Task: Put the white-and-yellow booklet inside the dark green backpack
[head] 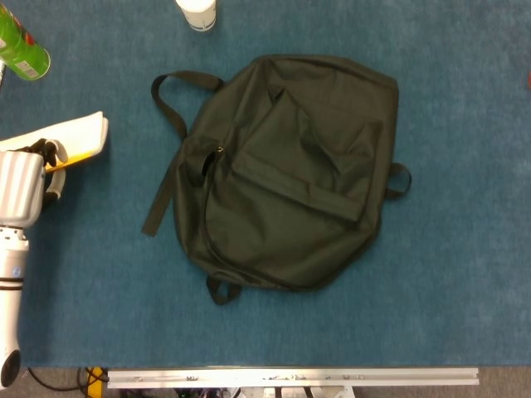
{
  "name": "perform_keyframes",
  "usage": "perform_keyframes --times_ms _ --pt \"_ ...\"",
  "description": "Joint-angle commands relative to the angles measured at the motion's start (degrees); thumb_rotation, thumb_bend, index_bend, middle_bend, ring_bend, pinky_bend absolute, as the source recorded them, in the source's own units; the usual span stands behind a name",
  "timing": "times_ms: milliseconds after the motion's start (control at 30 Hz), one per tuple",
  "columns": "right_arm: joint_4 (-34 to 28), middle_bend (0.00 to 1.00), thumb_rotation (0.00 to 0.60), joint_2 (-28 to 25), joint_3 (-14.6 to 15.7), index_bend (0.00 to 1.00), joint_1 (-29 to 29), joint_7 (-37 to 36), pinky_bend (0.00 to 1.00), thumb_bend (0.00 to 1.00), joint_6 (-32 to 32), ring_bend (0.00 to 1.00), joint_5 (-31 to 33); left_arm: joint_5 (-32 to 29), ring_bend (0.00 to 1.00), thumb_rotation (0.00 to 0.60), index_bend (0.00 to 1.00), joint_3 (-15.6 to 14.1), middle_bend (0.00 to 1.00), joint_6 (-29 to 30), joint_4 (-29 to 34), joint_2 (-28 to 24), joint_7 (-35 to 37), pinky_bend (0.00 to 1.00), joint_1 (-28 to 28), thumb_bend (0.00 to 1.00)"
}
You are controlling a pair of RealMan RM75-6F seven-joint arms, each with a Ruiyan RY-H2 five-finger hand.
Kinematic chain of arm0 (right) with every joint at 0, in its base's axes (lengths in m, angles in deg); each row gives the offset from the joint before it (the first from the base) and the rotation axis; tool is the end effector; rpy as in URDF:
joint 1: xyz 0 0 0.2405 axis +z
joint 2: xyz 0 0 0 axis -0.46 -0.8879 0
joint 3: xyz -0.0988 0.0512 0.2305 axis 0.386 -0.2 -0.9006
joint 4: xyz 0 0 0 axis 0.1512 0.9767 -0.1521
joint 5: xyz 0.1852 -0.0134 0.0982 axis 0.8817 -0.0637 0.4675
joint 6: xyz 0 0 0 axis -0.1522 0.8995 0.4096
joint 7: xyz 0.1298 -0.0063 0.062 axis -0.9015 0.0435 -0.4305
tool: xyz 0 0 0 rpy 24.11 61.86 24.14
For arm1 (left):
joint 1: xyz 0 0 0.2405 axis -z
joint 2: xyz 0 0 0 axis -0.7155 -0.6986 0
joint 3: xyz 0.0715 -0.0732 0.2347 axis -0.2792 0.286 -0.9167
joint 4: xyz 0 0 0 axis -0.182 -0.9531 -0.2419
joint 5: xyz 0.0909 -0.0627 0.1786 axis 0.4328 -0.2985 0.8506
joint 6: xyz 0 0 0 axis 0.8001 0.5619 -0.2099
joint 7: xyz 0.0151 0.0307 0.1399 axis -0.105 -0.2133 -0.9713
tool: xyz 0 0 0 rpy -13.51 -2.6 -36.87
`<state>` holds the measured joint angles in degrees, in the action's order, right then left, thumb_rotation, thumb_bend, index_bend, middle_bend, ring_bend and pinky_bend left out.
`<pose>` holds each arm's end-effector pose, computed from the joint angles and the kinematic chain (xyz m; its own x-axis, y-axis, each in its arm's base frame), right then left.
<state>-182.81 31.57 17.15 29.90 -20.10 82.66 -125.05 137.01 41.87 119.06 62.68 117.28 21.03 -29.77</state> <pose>-0.3063 -0.1696 0.1892 0.3482 -0.0050 0.9374 -0.9374 -0.0030 0.3481 -0.3314 0.2571 0.0509 0.4722 -0.0833 0.8776 0.8690 -0.1229 -0.4793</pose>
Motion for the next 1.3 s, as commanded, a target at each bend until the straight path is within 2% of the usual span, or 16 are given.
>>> perform_keyframes --times_ms 33,333,600,733,867,1300 --pt "-0.5 0.44 0.6 0.3 -0.1 0.41 0.6 0.6 0.5 0.15 -0.1 0.35 -1.0 3.5 0.74 0.6 0.7 -1.3 0.79 4.7 -2.5 0.4 3.0 0.84 -0.4 0.47" --pt "-6.6 0.44 0.6 -0.2 0.3 0.42 4.9 4.1 0.5 0.13 -4.1 0.35 -6.3 7.8 0.74 0.6 0.7 -1.7 0.8 12.8 -3.3 0.4 5.9 0.84 -0.6 0.47" --pt "-16.3 0.44 0.6 1.5 0.7 0.42 12.3 7.3 0.5 0.02 -15.5 0.35 -7.6 9.6 0.74 0.6 0.7 -2.1 0.8 16.4 -1.3 -1.3 5.9 0.84 -1.0 0.47" --pt "-19.2 0.44 0.6 4.3 0.4 0.42 16.2 9.9 0.5 0.0 -22.2 0.35 -5.2 9.7 0.74 0.6 0.7 -1.8 0.8 17.8 -0.6 -2.0 5.9 0.84 -1.4 0.47" --pt "-20.1 0.44 0.6 9.6 -0.1 0.42 19.4 15.2 0.5 0.0 -26.9 0.35 -1.6 9.9 0.74 0.6 0.7 -1.6 0.79 19.0 0.5 -2.9 5.4 0.84 -1.7 0.47" --pt "-17.2 0.44 0.6 23.0 0.0 0.42 26.9 28.8 0.5 0.0 -35.8 0.33 10.7 10.3 0.73 0.6 0.7 -1.8 0.79 19.8 3.5 -4.9 3.5 0.84 -2.6 0.47"
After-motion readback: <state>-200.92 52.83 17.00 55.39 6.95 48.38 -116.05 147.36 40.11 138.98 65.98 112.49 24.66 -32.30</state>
